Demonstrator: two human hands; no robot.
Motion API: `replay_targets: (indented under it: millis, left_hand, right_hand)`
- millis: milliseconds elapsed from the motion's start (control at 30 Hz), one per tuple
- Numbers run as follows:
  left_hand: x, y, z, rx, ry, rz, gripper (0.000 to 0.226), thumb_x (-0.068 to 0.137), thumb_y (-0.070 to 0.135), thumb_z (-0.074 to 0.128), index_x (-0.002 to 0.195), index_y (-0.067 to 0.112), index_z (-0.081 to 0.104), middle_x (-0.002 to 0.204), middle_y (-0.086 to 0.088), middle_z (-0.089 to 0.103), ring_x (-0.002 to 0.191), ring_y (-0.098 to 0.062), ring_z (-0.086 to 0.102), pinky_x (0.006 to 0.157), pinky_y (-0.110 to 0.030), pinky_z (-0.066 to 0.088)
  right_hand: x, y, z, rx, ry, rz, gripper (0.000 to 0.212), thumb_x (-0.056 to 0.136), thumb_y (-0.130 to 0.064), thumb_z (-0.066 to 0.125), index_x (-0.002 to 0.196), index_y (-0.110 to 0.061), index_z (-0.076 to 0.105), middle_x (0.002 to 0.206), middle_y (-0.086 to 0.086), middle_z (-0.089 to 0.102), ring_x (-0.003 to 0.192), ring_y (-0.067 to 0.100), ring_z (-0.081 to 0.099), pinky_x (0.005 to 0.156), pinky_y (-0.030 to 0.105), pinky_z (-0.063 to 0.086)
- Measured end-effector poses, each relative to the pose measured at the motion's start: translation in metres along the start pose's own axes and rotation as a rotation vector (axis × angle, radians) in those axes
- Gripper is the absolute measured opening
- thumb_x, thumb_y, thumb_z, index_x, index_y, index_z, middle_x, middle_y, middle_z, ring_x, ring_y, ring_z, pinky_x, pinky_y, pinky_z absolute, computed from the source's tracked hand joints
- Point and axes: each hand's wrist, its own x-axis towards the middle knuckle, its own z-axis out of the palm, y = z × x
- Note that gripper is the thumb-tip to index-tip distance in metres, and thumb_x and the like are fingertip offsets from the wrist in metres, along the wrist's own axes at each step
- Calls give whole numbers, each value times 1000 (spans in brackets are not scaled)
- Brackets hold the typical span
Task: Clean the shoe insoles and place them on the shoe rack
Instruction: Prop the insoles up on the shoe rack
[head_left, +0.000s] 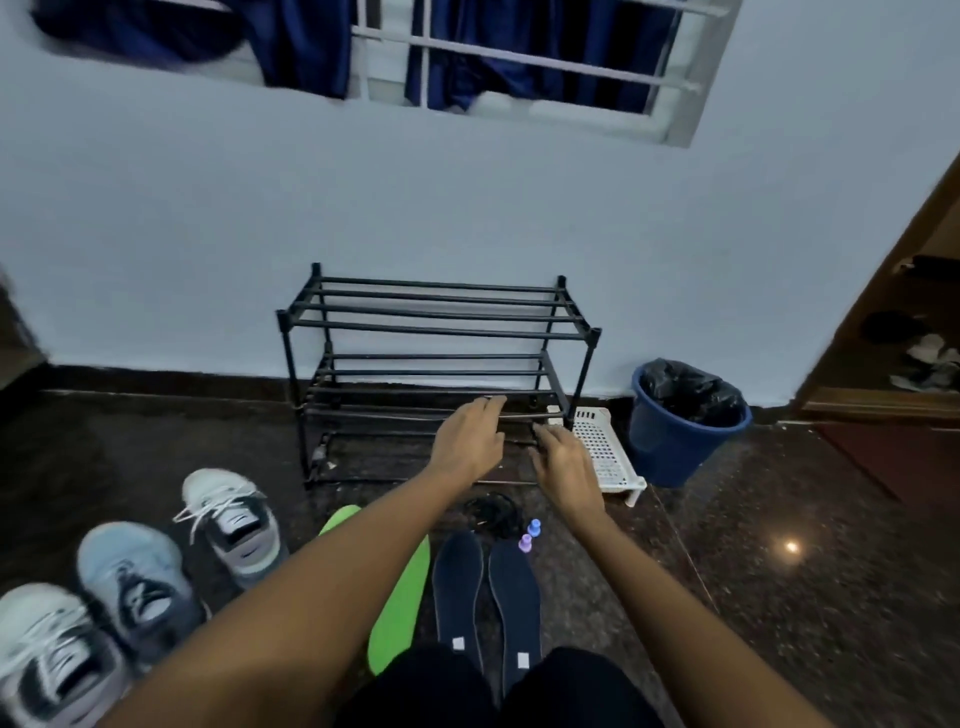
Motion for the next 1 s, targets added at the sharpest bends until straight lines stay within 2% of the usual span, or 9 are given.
replay_targets:
  millis: [133,333,400,500,600,733,833,1000]
  left_hand:
    - [-25,-33,1,7,-24,-88,53,97,19,47,147,14,29,144,-8,43,132,-25,40,102,-36,36]
    - [-60,-111,47,18,-117,-253,53,98,19,45,148,15,27,146,-7,40,131,-25,41,101,-35,37]
    - [-70,-141,67,24,-163,-304,53,98,18,45,148,15,27,146,-7,40,131,-25,41,100,-35,37]
    - [-84,-191,101,30,-227,-376,53,98,16,44,148,13,27,145,-8,41,130,-26,42,99,-34,36]
    - [-100,-238,139,28,-313,-441,55,98,17,44,149,13,24,145,-9,39,130,-26,41,101,-34,36]
    - [-120,-286,194,-11,-399,-542,59,98,19,44,151,21,18,153,-8,26,134,-25,37,103,-34,36]
    - [-125,-303,227,31,-397,-592,62,97,19,46,151,25,16,156,-12,12,132,-27,37,100,-33,35]
    - [-124,-315,258,-40,-363,-676,69,91,17,56,150,24,19,157,-17,7,144,-33,12,110,-38,29]
  right_hand:
    - [-14,-15,21,42,-45,2,31,79,0,64,109,8,61,102,24,63,92,38,61,84,42,48]
    - [-53,-23,107,76,-275,27,30,78,-3,65,108,3,64,98,22,64,89,39,61,79,42,49]
    - [-66,-25,137,92,-363,56,32,81,-4,64,112,5,61,105,25,63,95,40,60,83,43,47]
    - [-83,-27,190,106,-521,115,37,91,-14,53,126,-1,52,122,19,56,112,34,51,92,36,40]
    - [-104,-26,236,136,-622,234,40,94,-21,49,131,-5,47,127,14,52,117,27,47,94,32,37]
    - [-132,-22,280,113,-669,420,35,95,-26,49,122,-5,52,125,9,49,117,22,45,88,29,40]
    - [-147,-17,303,133,-670,538,33,92,-26,54,113,-2,53,121,12,44,109,27,48,82,31,40]
    - [-153,-10,325,192,-600,600,26,86,-13,63,105,1,54,112,16,45,99,30,49,78,33,39]
